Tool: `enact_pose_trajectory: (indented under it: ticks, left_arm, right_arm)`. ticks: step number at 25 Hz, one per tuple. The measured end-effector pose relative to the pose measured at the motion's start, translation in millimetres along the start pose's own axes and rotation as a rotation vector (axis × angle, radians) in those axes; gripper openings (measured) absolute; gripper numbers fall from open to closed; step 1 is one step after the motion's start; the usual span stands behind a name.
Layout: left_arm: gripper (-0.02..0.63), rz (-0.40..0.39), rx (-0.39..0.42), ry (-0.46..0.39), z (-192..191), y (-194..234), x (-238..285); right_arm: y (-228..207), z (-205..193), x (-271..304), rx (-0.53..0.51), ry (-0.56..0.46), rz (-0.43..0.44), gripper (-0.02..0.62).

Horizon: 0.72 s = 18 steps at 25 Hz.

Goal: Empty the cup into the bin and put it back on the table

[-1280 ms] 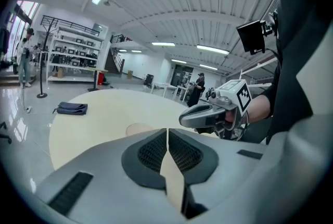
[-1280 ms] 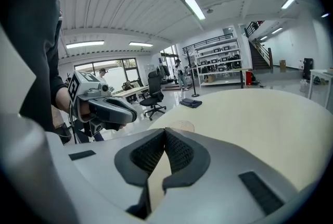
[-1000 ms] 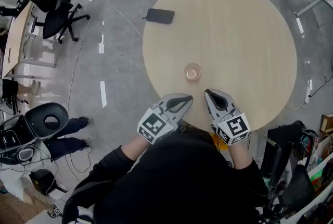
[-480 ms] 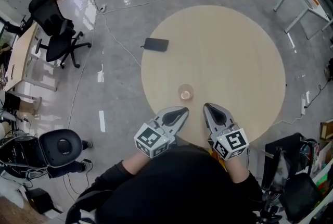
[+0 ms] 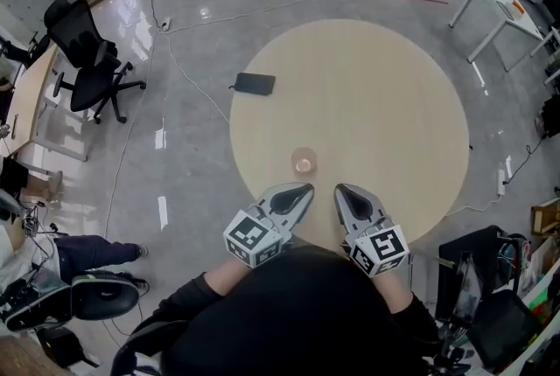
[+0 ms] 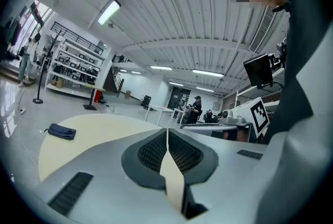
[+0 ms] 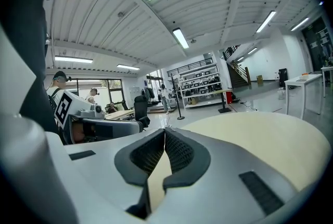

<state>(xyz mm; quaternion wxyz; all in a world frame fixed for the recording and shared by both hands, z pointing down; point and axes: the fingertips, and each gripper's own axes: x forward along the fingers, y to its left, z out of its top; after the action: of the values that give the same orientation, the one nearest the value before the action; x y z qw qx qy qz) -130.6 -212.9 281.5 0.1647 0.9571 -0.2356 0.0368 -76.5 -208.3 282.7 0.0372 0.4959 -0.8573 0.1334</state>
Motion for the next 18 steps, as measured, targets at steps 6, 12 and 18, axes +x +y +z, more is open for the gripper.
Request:
enact_pose_trajectory:
  ticks: [6, 12, 18]
  left_arm:
    - [0.026, 0.004, -0.022, 0.014, -6.1, 1.7, 4.3]
    - [0.026, -0.001, -0.026, 0.03, -7.3, -2.9, 8.7]
    - [0.026, -0.003, -0.025, 0.043, -12.3, -6.3, 14.5]
  right_arm:
    - [-5.9, -2.0, -0.9, 0.009, 0.004, -0.007, 0.015]
    - [-8.6, -1.0, -4.5, 0.014, 0.003, -0.009, 0.015]
    - [-13.8, -4.0, -8.9, 0.019, 0.0, -0.013, 0.015]
